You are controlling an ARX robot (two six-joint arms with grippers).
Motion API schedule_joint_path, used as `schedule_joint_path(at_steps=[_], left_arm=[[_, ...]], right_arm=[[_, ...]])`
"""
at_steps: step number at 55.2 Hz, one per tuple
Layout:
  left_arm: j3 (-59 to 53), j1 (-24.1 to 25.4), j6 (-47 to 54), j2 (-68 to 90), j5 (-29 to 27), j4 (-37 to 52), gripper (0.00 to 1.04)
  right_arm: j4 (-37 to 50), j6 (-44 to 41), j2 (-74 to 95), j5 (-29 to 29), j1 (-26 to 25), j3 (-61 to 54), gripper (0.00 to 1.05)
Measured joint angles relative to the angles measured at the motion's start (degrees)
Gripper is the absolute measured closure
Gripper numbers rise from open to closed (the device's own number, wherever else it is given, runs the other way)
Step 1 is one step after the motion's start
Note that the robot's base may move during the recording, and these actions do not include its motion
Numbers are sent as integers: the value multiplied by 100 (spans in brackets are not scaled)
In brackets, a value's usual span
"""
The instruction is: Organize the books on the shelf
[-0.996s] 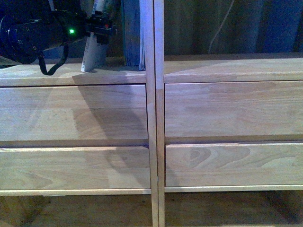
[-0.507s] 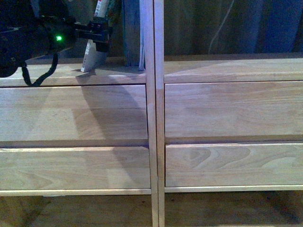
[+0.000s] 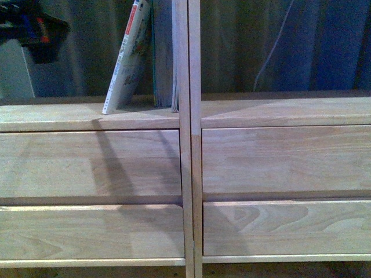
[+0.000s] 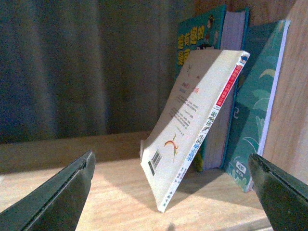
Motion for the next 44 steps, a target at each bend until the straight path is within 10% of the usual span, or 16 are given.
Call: schedule_joint_path(at_steps=[18,27,35,44], left_arm=[[-1978,262,-516,-3093,741,-1801,8],[-2702,98,157,-4942,-1532,-3692,35],[-3279,90,319,-5327,-1641,-3611,60],[-3751,83,363,-5687,-1633,-3499,88]], right_arm=[[-769,662,-44,280,-280,81,7],[-1126,728,-236,638,-302,133,9],[-3515,859,-546,1823,-319,507,31],[-3602,881,-824,1878,-321,-48,59]])
